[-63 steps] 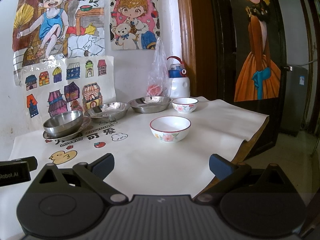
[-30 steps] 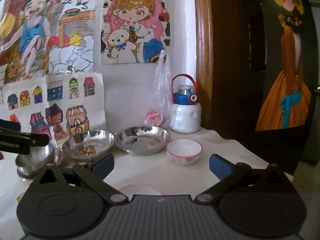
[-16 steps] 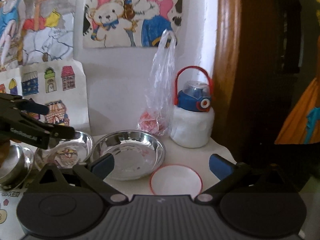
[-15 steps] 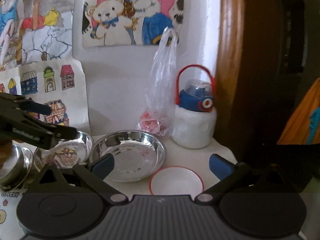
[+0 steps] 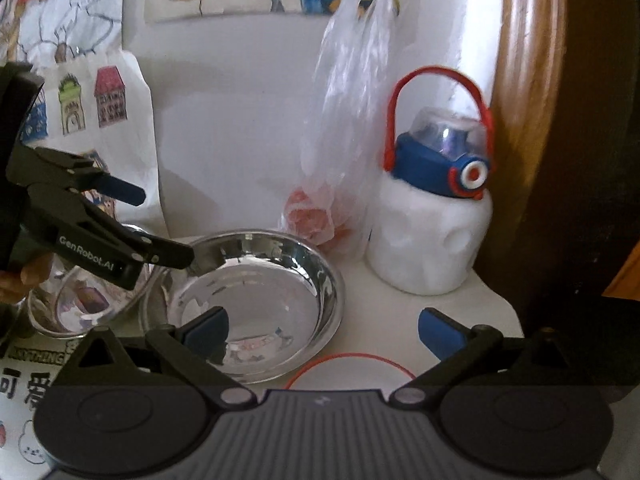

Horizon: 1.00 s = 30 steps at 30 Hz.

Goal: Organize plates and bowls

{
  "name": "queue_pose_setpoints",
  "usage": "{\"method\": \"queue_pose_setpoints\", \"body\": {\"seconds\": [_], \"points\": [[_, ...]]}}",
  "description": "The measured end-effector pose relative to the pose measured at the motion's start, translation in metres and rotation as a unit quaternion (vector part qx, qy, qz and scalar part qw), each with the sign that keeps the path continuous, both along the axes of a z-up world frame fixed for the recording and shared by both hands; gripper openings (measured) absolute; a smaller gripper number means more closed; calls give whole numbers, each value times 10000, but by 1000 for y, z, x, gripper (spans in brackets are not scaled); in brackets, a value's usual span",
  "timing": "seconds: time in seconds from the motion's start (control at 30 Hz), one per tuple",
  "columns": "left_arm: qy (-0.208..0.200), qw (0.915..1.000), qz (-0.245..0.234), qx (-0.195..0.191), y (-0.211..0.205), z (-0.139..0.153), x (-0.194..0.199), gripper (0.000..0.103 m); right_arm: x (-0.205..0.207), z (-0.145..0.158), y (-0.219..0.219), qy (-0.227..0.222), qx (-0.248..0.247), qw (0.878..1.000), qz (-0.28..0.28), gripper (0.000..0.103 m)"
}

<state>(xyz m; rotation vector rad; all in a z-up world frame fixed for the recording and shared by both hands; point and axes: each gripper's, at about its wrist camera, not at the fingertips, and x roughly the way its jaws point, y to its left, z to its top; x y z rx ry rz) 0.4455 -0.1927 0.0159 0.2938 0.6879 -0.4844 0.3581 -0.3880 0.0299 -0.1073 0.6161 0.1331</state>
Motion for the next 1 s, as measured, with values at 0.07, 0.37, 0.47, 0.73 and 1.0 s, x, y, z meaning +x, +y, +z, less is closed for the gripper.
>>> {"method": "queue_pose_setpoints", "body": {"seconds": [0.07,0.37,0.47,0.73,1.0], "points": [[76,10000,-34,22,-3,-4,7,102,10,-4,0,99,-68,9999,44,103],[443,9988,-203,43,-9,-18,31,92,39,-19,7,545,-236,9980,238,92],[539,9982,-252,58,-11,-21,35,87,46,-22,10,721,-305,9965,281,83],[653,9972,-358,100,-13,-29,37,68,55,-32,15,916,-334,9948,299,60],[752,9961,-458,81,-13,-31,34,36,57,-32,16,822,-415,9957,52,31]]}}
